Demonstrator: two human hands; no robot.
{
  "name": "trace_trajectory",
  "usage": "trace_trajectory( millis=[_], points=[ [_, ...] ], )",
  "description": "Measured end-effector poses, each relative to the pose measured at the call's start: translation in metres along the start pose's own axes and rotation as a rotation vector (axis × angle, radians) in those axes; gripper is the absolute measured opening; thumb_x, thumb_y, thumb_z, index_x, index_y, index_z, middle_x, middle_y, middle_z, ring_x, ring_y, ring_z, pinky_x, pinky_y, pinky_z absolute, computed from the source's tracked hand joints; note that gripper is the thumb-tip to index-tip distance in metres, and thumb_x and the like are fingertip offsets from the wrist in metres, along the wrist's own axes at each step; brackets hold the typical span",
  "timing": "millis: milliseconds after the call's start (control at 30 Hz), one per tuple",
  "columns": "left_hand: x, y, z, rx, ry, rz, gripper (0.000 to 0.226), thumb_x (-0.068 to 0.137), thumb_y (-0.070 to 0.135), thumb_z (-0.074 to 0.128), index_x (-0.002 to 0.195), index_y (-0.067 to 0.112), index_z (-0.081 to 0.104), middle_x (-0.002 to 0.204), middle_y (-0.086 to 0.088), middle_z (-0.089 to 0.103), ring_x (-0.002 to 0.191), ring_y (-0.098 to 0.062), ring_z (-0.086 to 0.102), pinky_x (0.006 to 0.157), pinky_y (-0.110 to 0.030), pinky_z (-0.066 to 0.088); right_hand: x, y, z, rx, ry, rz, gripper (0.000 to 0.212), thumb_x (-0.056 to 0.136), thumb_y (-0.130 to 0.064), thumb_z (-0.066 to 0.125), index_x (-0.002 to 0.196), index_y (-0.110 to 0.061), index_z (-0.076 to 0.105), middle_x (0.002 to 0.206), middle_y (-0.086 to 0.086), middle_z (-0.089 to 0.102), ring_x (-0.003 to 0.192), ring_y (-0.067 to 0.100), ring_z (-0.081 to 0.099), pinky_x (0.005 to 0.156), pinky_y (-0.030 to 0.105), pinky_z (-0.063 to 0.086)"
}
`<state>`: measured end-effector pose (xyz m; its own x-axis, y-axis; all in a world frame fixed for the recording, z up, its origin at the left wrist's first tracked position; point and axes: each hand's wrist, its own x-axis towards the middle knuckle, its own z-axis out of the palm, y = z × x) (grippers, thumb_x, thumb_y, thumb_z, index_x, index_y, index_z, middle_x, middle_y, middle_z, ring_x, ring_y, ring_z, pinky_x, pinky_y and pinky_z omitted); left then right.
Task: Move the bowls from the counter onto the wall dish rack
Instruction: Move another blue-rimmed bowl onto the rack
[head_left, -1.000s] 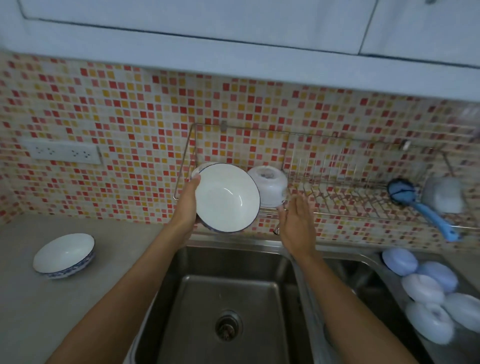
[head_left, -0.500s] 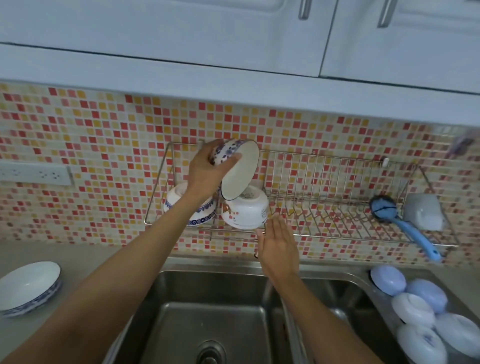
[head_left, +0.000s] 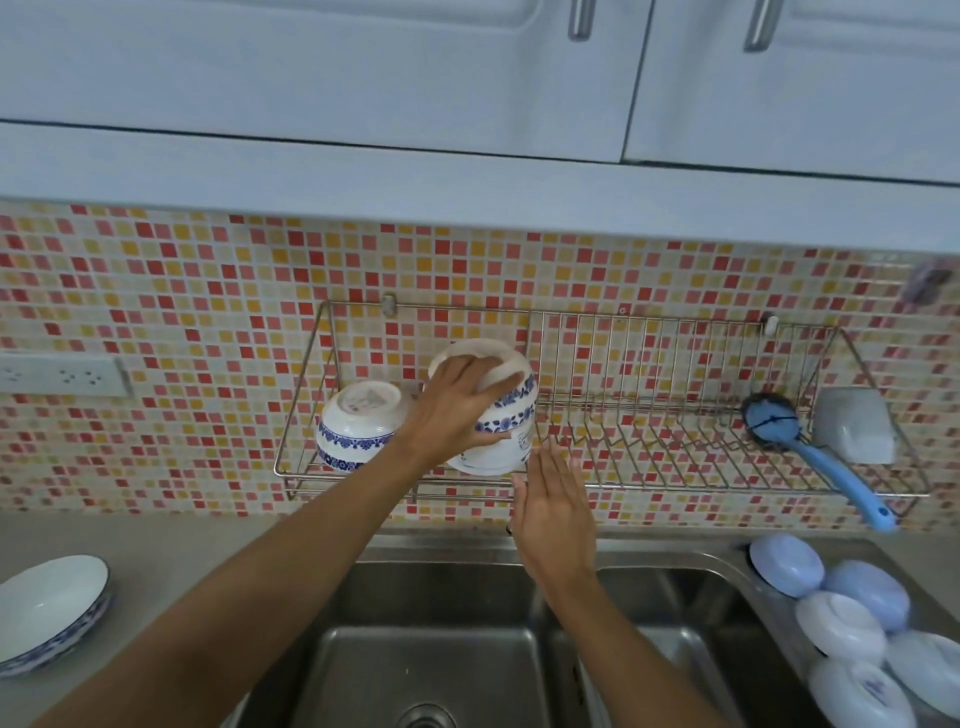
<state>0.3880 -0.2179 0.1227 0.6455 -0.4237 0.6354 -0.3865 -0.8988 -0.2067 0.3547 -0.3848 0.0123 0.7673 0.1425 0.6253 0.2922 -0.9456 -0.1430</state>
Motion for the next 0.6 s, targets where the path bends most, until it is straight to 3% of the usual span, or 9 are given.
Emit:
trace_trajectory(
  millis=[133,300,600],
  points=[
    [-0.004,0.001,0.01,0.049,-0.064,0.051,0.077,0.059,0.053,0.081,0.127,0.026,0.056,0.127,-0.009,0.06,0.112,-0.026,0.039,0.087,-0.044,0.052,0.0,0.0,0.002,-0.004,0.024,0.002,0.048,0.1,-0.031,0.035,0.127,0.0,0.059,0.131,0.016,0.061,0.126,0.026,0.055,0.113,0.043,0.033],
    [-0.01,0.0,0.025,0.005,-0.137,0.015,0.077,0.063,0.053,0.079,0.13,0.028,0.053,0.131,-0.009,0.057,0.113,-0.033,0.054,0.093,-0.048,0.049,0.0,0.0,0.002,-0.004,0.021,0.004,0.049,0.1,-0.031,0.033,0.131,-0.001,0.055,0.135,0.015,0.057,0.13,0.025,0.051,0.116,0.041,0.028],
    [-0.011,-0.001,0.034,-0.097,-0.218,-0.046,0.085,0.068,0.062,0.069,0.141,0.028,0.04,0.141,-0.008,0.044,0.127,-0.031,0.039,0.107,-0.045,0.034,-0.001,-0.003,0.001,0.04,0.035,0.022,0.05,0.101,-0.03,0.029,0.13,0.0,0.056,0.134,0.016,0.058,0.129,0.026,0.052,0.111,0.047,0.038]
  ],
)
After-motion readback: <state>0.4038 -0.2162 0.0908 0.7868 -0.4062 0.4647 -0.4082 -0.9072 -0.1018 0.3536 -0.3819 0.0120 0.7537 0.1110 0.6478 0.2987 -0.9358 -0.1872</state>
